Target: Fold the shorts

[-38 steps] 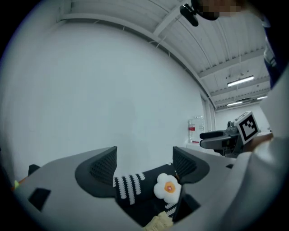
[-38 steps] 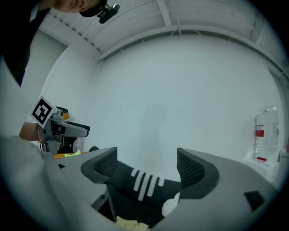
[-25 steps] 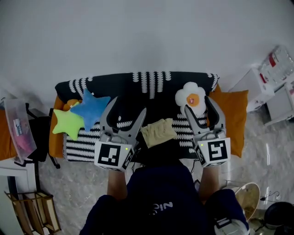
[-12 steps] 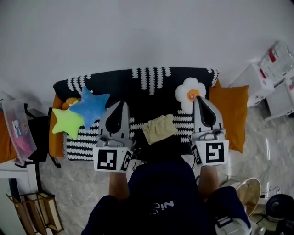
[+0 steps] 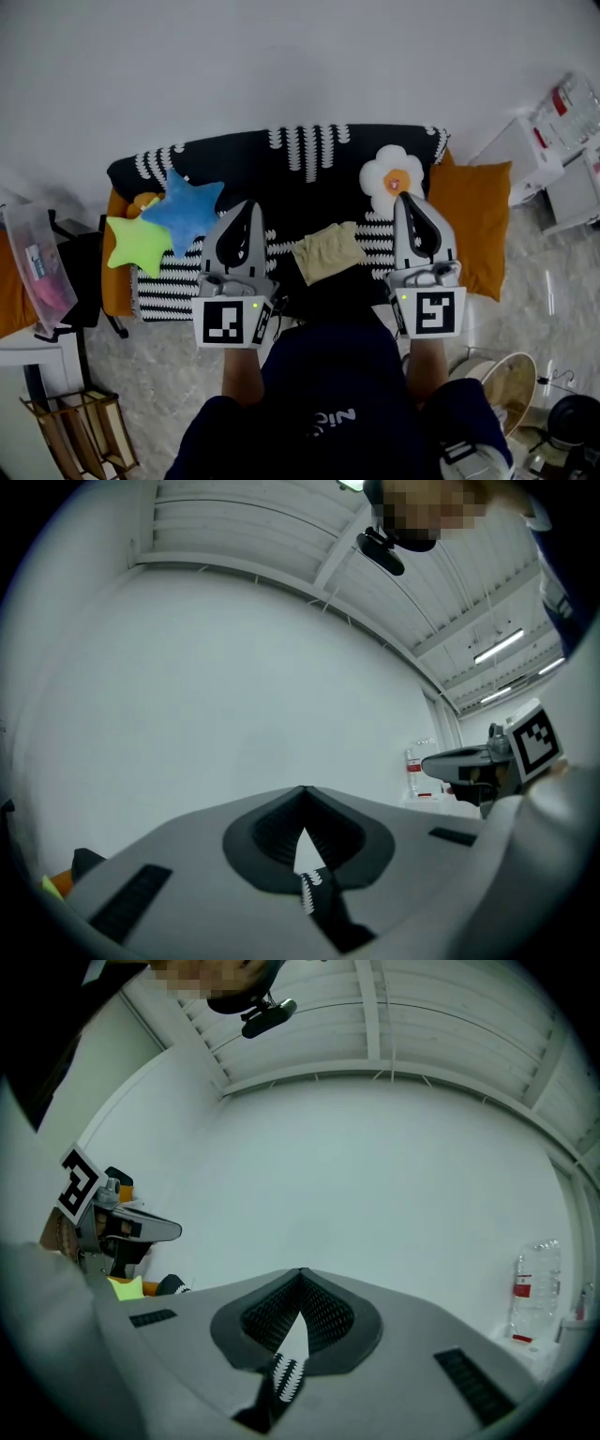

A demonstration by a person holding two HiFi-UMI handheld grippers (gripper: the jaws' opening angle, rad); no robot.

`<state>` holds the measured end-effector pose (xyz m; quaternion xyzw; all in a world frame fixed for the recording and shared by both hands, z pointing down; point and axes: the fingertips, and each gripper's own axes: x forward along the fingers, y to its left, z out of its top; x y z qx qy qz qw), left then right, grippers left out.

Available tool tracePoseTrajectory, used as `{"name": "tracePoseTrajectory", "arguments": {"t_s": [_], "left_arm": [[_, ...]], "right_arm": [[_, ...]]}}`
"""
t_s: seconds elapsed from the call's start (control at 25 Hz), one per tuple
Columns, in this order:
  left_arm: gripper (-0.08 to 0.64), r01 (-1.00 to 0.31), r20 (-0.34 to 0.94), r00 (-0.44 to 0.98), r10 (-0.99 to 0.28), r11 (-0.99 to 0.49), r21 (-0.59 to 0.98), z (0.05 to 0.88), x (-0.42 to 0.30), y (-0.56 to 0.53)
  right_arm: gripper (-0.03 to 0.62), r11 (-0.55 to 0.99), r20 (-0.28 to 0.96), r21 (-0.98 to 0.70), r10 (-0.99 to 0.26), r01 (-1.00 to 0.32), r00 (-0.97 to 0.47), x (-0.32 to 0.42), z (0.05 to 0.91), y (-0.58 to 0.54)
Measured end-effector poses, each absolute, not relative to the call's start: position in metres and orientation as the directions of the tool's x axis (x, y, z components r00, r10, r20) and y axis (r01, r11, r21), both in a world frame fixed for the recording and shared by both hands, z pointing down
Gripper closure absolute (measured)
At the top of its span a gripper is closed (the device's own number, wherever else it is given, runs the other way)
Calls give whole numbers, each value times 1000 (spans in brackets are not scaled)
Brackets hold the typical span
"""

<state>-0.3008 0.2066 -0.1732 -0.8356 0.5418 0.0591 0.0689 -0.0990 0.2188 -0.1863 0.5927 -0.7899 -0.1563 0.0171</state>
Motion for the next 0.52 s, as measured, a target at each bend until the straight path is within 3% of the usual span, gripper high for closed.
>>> {"name": "tracePoseTrajectory", "arguments": {"t_s": [0.52], "left_arm": [[558,-897,-170,442,-881,-438,-60,-164,-271,189]], "right_arm": [[584,227,-136,286,-952,-931,-274,-69,-174,202]]}}
